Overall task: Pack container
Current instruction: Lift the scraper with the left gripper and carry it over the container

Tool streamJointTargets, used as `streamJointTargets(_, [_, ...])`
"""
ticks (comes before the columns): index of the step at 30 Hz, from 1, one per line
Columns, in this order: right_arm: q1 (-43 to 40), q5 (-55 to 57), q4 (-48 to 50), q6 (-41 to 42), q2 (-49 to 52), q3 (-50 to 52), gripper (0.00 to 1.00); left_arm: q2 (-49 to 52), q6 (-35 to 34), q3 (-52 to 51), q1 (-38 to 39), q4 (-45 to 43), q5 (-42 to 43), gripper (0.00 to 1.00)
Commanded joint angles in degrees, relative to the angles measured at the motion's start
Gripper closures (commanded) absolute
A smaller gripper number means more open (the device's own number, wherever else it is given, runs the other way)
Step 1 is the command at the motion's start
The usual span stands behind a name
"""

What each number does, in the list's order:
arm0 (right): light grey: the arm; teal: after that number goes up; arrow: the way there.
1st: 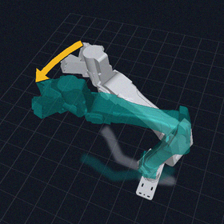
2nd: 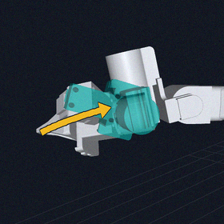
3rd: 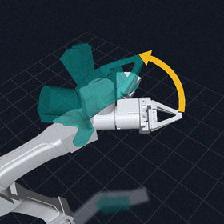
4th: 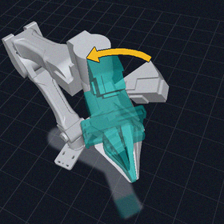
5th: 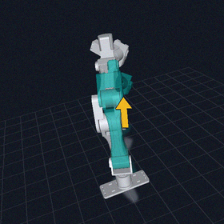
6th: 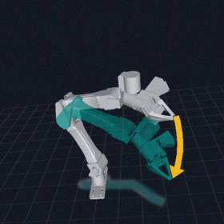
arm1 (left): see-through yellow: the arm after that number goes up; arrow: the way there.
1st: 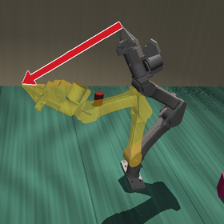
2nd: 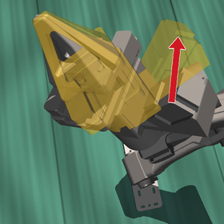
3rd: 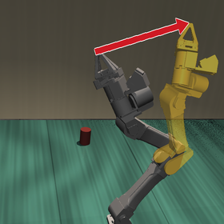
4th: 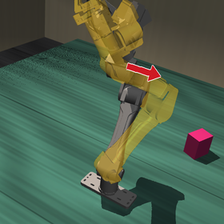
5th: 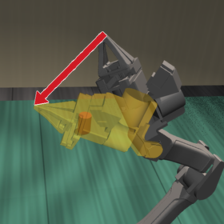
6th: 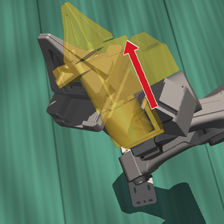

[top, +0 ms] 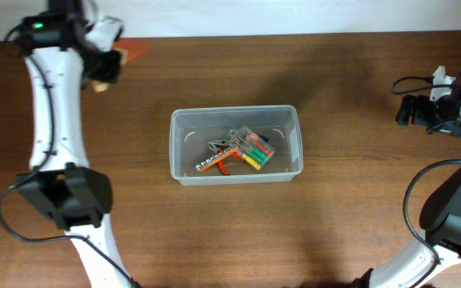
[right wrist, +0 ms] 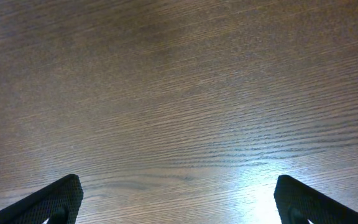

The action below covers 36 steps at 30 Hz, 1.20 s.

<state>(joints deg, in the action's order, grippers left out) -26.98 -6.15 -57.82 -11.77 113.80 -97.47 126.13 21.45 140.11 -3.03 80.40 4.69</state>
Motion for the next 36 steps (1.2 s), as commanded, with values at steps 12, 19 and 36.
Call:
streamJointTargets(12, [-0.1,-0.5,0.0,0.3,0.0,0.2,0.02,-0.2,13.7,6.1,15.9,10.6,20.2,0.98])
streamJointTargets(19, [-0.1,-0.5,0.0,0.3,0.0,0.2,0.01,-0.2,19.0,6.0,18.4,16.3,24.6,0.94])
streamJointTargets(36, [-0.1,-0.5,0.0,0.3,0.0,0.2,0.01,-0.1,25.4,-3.0,19.9,15.1,25.0,0.94])
